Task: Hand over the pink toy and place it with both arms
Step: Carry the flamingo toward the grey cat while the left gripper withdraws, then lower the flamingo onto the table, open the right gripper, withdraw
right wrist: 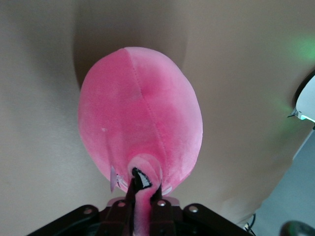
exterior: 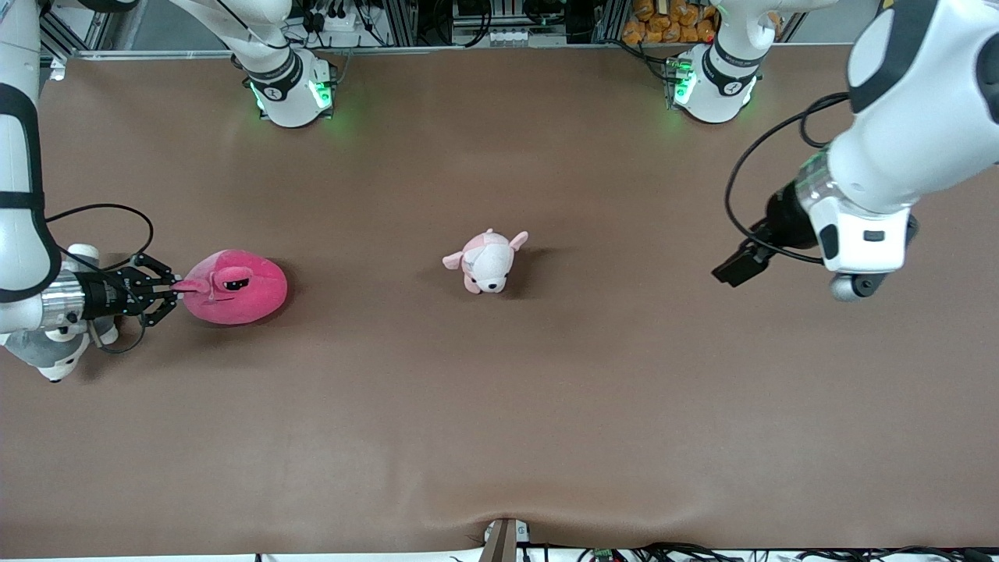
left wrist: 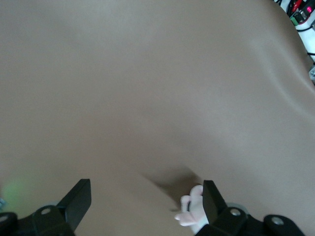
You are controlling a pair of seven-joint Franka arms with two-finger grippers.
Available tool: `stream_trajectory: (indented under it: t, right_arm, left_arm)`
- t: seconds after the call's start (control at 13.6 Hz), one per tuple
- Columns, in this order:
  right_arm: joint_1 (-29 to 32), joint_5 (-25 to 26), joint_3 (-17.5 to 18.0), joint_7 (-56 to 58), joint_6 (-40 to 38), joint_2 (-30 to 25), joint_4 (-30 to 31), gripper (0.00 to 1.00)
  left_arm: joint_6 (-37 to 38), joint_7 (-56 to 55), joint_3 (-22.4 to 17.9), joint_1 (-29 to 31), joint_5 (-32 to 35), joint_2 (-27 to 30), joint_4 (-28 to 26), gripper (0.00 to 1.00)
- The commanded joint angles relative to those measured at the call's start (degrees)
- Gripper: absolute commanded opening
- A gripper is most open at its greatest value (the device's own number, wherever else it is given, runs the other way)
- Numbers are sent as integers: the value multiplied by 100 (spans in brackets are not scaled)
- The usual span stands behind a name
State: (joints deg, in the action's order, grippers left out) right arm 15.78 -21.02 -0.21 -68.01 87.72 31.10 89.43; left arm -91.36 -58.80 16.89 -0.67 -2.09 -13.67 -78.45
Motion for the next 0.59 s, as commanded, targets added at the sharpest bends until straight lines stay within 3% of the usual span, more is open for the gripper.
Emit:
stream_trajectory:
  t: [0.0, 0.29, 0.51]
  right_arm:
    - [22, -77, 117, 287, -254, -51, -161, 100]
    - [31, -34, 117, 508, -1071, -95, -1617, 100]
    - [-56, -77, 214, 578, -1590, -340, -2269, 100]
  left_arm:
    - [302, 1006, 34, 181, 409, 206, -30, 100]
    - [426, 2580, 60, 479, 789, 373, -12, 100]
    - [444, 3425, -88, 560, 780, 820, -117, 100]
